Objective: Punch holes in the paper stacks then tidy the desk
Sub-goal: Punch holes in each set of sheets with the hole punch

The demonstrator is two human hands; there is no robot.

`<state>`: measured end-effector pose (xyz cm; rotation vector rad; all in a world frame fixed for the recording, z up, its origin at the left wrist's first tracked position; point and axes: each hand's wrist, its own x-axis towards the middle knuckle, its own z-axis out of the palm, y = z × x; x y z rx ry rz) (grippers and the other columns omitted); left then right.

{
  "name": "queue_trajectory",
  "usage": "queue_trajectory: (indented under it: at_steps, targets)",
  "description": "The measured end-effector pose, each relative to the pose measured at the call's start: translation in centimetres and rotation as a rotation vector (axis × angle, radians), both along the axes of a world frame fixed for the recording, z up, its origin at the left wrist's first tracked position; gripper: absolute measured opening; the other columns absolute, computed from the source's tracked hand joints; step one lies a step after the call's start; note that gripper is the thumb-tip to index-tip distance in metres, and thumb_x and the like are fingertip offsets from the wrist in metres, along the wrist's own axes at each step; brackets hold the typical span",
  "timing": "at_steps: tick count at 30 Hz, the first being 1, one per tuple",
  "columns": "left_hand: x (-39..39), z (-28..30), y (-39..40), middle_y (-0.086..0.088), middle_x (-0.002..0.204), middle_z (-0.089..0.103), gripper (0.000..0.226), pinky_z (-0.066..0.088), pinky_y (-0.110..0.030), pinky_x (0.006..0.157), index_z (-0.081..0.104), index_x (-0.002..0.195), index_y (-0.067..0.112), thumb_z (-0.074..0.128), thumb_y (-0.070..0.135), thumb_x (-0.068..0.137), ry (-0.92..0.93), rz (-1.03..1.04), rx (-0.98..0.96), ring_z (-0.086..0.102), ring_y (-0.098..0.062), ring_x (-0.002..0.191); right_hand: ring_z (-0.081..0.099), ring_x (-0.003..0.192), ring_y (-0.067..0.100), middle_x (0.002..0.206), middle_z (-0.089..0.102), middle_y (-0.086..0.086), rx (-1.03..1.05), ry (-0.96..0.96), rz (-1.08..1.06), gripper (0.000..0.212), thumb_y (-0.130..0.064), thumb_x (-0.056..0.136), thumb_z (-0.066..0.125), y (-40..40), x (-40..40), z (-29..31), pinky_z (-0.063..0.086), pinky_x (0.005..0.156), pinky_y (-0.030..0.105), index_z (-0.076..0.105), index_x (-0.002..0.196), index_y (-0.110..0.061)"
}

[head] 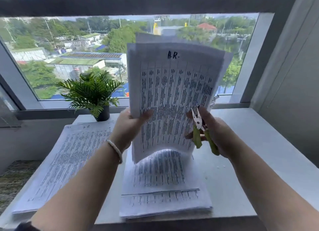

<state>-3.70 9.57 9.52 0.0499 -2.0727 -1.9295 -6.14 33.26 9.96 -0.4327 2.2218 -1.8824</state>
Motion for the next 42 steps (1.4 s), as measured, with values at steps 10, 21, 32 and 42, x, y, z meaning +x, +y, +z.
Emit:
queue_trajectory:
  at_steps: [10, 21, 32, 42]
  targets:
    - [0.5, -2.5, -0.6, -0.004, 0.092, 0.072, 0.008, 0.054, -0.049, 0.087, 0.068, 0.088, 0.021, 0.073, 0.02, 0.081, -0.152, 0.121, 0.05, 0.067, -0.026, 0.093, 0.068, 0.069, 0.028, 0.084, 0.074, 0.001, -0.044, -0.1, -0.014, 0.061, -0.064, 0.078, 0.044, -1.9, 0.1, -1.0, 0.055, 0.059, 0.027, 0.067, 0.105, -0.014]
    - [0.0, 1.1, -4.8, -0.022, 0.115, 0.065, 0.064, 0.056, -0.046, 0.079, 0.054, 0.124, 0.001, 0.08, 0.02, 0.069, -0.381, -0.281, 0.318, 0.066, -0.036, 0.101, 0.067, 0.069, 0.035, 0.086, 0.071, 0.016, 0.1, -0.381, 0.214, 0.077, -0.069, 0.076, 0.039, 0.8, 0.5, 0.3, 0.054, 0.067, 0.041, 0.062, 0.114, -0.005]
    - [0.8, 5.7, -2.5, -0.017, 0.098, 0.072, 0.016, 0.058, -0.043, 0.077, 0.07, 0.092, 0.006, 0.07, 0.011, 0.077, 0.186, -0.026, 0.17, 0.069, -0.032, 0.09, 0.071, 0.078, 0.033, 0.096, 0.072, 0.014, 0.016, -0.026, 0.125, 0.063, -0.07, 0.076, 0.049, 1.2, 0.9, 3.5, 0.048, 0.082, 0.048, 0.072, 0.103, -0.018]
    - [0.9, 1.9, -1.6, -0.01, 0.098, 0.074, 0.023, 0.054, -0.049, 0.086, 0.071, 0.098, 0.007, 0.073, 0.014, 0.076, 0.049, 0.003, 0.036, 0.069, -0.03, 0.095, 0.07, 0.073, 0.029, 0.093, 0.071, 0.022, 0.046, -0.055, 0.08, 0.071, -0.069, 0.08, 0.047, 0.6, 1.4, 0.4, 0.054, 0.062, 0.028, 0.068, 0.106, -0.007]
